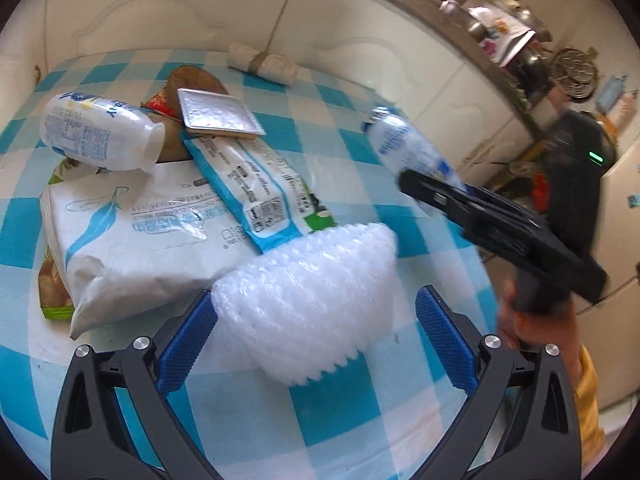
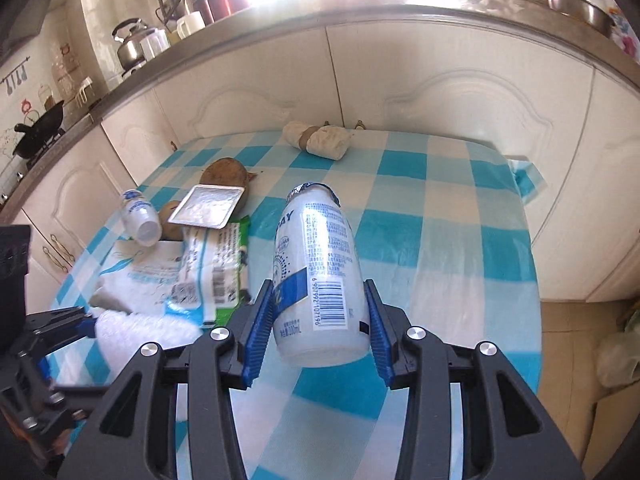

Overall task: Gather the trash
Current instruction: 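Carry the foam net to the red bucket and open the left gripper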

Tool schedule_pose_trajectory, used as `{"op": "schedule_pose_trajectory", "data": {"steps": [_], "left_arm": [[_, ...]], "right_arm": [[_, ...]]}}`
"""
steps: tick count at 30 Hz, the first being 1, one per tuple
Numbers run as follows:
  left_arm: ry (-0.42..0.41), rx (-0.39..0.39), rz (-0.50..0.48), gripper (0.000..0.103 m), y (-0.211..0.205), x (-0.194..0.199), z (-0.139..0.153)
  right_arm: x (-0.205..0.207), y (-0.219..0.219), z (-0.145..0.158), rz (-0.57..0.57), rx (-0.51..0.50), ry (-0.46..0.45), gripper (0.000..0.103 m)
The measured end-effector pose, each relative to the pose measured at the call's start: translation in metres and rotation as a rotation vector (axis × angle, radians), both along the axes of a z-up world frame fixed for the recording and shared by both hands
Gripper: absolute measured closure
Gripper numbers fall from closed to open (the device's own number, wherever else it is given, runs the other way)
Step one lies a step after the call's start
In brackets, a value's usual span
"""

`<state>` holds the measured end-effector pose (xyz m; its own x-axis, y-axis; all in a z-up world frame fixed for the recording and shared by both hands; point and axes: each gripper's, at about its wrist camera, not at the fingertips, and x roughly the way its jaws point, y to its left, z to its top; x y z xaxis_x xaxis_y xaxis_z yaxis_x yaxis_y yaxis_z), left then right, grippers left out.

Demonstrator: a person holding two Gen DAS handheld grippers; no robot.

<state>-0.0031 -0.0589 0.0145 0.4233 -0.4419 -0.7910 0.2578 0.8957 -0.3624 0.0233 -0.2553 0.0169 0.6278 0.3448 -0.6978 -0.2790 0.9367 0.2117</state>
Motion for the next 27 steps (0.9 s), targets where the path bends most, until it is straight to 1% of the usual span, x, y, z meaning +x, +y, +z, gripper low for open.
{"op": "schedule_pose_trajectory", "data": {"steps": [2,3,5,6,8,10,12,15,19,23,27], "left_arm": [[0.015,0.023,0.02,0.004,-0.005,0.002,-0.003],[0.021,0.027,0.029,0.006,-0.007,0.003,-0.004],[0.011,0.048,0.04,0.025,-0.01,0.005,-0.006],[0.008,0.045,0.041,0.033,-0.011,0.005,-0.005],[-0.002,0.031,0.034,0.043,-0.012,0.003,-0.003],[-0.018,0.03,0.02,0.06,-0.014,0.001,0.001],[-0.03,0.018,0.018,0.066,-0.009,-0.005,0.007],[-0.058,0.003,0.021,0.069,0.001,-0.014,0.012],[-0.083,-0.022,0.025,0.07,0.029,-0.033,0.021],[-0.114,-0.041,0.057,0.07,0.071,-0.056,0.031],[-0.133,-0.036,0.12,0.07,0.122,-0.081,0.036]], "right_arm": [[-0.013,-0.001,0.0,-0.018,-0.009,-0.009,0.058],[-0.019,-0.003,-0.001,-0.025,0.006,-0.006,0.058],[-0.029,-0.006,-0.001,-0.045,0.019,-0.006,0.058],[-0.035,-0.007,-0.002,-0.055,0.013,-0.01,0.058],[-0.044,-0.01,-0.004,-0.067,0.036,-0.004,0.058],[-0.052,-0.009,-0.006,-0.076,0.042,0.0,0.058],[-0.061,-0.006,-0.006,-0.08,0.059,0.004,0.058],[-0.075,0.004,-0.005,-0.073,0.076,0.01,0.058],[-0.091,0.022,-0.004,-0.048,0.127,0.03,0.058],[-0.101,0.047,-0.003,0.0,0.196,0.061,0.058],[-0.103,0.079,-0.001,0.079,0.254,0.101,0.058]]}}
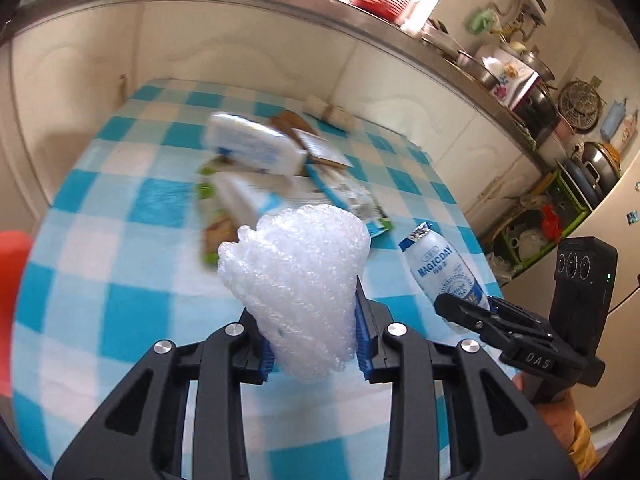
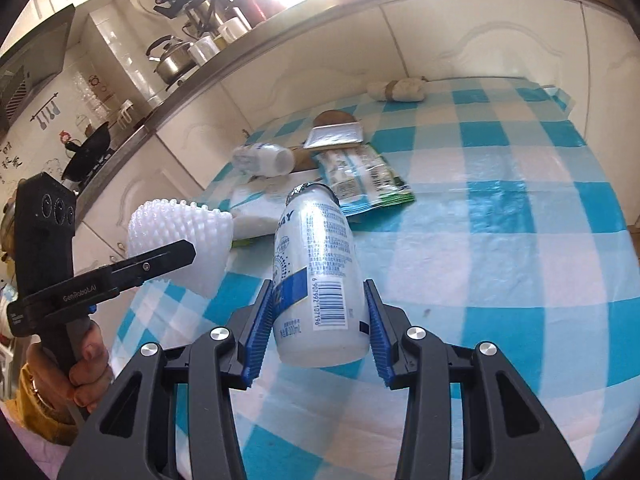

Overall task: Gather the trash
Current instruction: 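Carry the foam net to the red bucket and open the left gripper, then release the white bottle into the red bucket with the right gripper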

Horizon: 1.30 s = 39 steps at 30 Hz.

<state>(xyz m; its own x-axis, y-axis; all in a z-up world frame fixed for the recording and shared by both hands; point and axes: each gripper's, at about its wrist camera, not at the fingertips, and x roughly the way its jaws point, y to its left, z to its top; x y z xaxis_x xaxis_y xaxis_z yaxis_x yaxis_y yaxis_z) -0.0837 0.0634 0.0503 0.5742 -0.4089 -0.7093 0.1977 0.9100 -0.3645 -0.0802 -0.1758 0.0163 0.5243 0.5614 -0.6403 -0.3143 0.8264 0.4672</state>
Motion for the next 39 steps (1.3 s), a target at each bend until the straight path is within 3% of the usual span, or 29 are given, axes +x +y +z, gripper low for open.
{"op": "schedule_pose_trajectory", "data": {"steps": [5,15,24,27,31,33,34,37,39], "left_arm": [[0.002,0.019,0.132,0.069,0.071,-0.024,-0.006],[0.016,0.059,0.454,0.066,0.216,-0.06,-0.02],[0.061,0.061,0.628,0.062,0.293,-0.064,-0.051],[0.076,0.071,0.643,0.06,0.301,-0.058,-0.062],[0.088,0.077,0.666,0.05,0.31,-0.05,-0.076],[0.088,0.088,0.687,0.042,0.313,-0.047,-0.082],[0.089,0.09,0.693,0.037,0.314,-0.045,-0.084],[0.083,0.091,0.713,0.029,0.319,-0.047,-0.088],[0.082,0.088,0.714,0.021,0.321,-0.047,-0.09]], "right_arm": [[0.006,0.053,0.005,0.118,0.042,0.037,0.058],[0.027,0.193,0.019,0.408,0.013,0.092,0.058],[0.046,0.32,0.026,0.595,-0.035,0.127,0.058],[0.055,0.352,0.022,0.606,-0.079,0.123,0.057],[0.063,0.383,0.013,0.587,-0.138,0.089,0.055],[0.065,0.384,0.01,0.566,-0.141,0.065,0.044],[0.066,0.381,0.009,0.551,-0.133,0.068,0.034],[0.066,0.368,0.011,0.513,-0.103,0.054,0.024],[0.065,0.36,0.015,0.486,-0.099,0.026,0.023]]}}
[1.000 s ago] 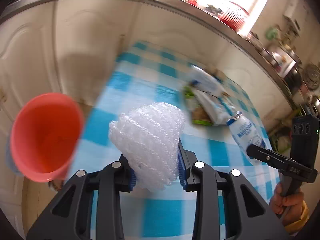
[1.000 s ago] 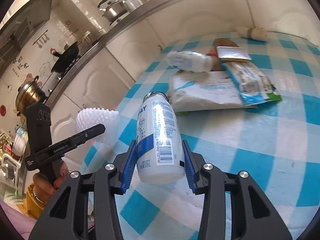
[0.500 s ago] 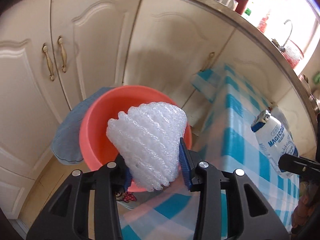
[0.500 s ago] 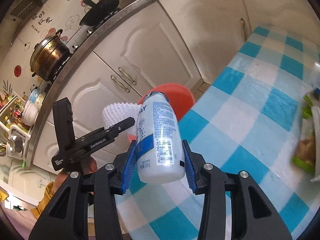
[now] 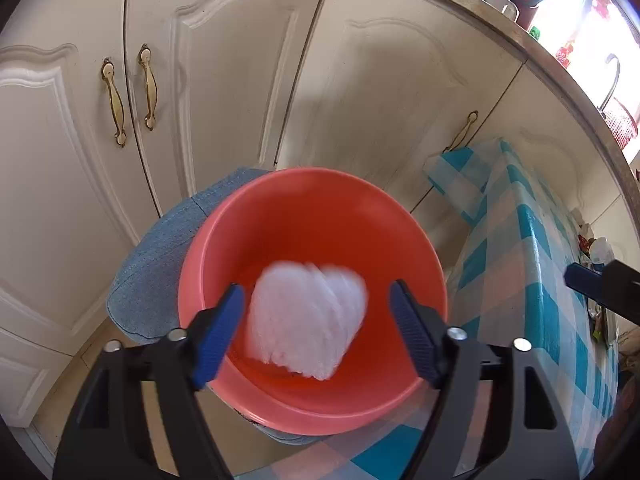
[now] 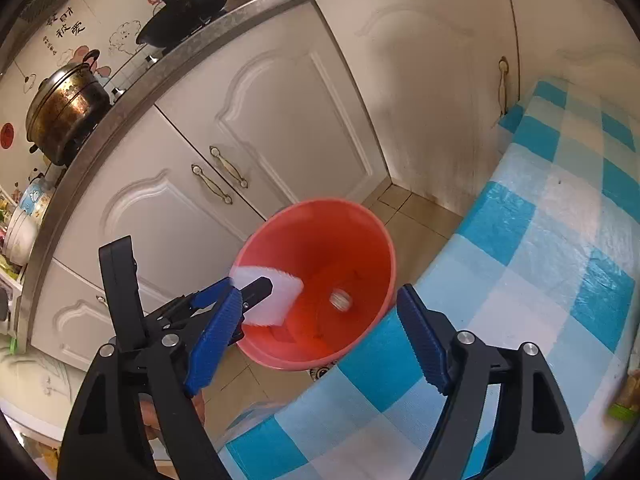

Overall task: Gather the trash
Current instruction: 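Release the white bottle into the red bucket with the right gripper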

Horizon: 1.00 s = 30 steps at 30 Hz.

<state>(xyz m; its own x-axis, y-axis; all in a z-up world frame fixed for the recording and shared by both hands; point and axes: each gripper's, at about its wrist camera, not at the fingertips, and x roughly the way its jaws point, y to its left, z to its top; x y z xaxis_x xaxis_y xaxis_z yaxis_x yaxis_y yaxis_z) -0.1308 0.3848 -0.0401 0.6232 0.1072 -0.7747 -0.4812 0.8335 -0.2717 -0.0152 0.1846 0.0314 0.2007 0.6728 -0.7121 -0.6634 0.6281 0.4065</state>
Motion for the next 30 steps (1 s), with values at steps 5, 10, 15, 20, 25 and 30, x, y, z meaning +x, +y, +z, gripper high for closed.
{"op": "schedule_pose_trajectory", "data": {"steps": [5,10,15,20,25,30], "left_arm": [[-0.002,0.042,-0.018,0.021,0.001,0.0,0.007],[-0.087,0.048,-0.003,0.019,0.002,-0.018,0.023],[-0.163,0.072,-0.051,0.015,-0.016,-0.033,0.046],[-0.155,0.133,-0.123,0.013,-0.046,-0.03,0.067],[-0.169,0.239,-0.184,0.011,-0.087,-0.027,0.084],[-0.192,0.237,-0.244,0.011,-0.117,-0.022,0.094]], "right_arm": [[-0.01,-0.036,0.019,-0.072,0.087,-0.085,0.013],[-0.032,-0.08,0.036,-0.147,0.203,-0.24,0.006],[-0.053,-0.118,0.04,-0.2,0.266,-0.321,0.005],[-0.066,-0.148,0.04,-0.254,0.289,-0.331,0.005],[-0.08,-0.186,0.042,-0.325,0.306,-0.379,0.005],[-0.087,-0.216,0.031,-0.393,0.297,-0.375,0.005]]}}
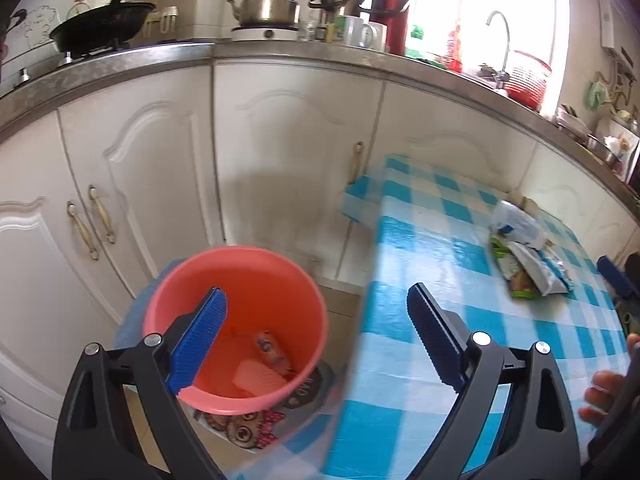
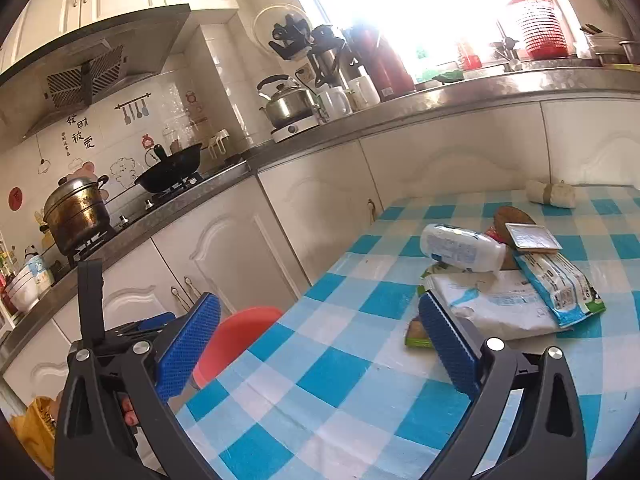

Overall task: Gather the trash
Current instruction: 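Release the white bottle into the red bucket with the right gripper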

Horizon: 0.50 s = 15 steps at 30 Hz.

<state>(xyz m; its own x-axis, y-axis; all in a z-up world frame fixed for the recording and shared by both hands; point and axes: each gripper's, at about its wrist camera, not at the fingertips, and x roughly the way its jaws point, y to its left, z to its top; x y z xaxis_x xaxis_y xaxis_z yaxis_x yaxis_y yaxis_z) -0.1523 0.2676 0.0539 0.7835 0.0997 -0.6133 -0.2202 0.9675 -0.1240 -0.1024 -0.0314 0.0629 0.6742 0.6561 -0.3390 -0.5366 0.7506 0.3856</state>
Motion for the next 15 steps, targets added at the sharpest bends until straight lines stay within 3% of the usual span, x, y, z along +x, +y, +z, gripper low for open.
{"op": "schedule_pose_trajectory", "data": {"steps": [15], "left_arm": [[0.053,-0.009,-0.134,0.011,-0.074,0.015,0.004]], "right_arm": [[-0.01,-0.058,-0.028,-0.063,0.066,0.089,0.005]]}}
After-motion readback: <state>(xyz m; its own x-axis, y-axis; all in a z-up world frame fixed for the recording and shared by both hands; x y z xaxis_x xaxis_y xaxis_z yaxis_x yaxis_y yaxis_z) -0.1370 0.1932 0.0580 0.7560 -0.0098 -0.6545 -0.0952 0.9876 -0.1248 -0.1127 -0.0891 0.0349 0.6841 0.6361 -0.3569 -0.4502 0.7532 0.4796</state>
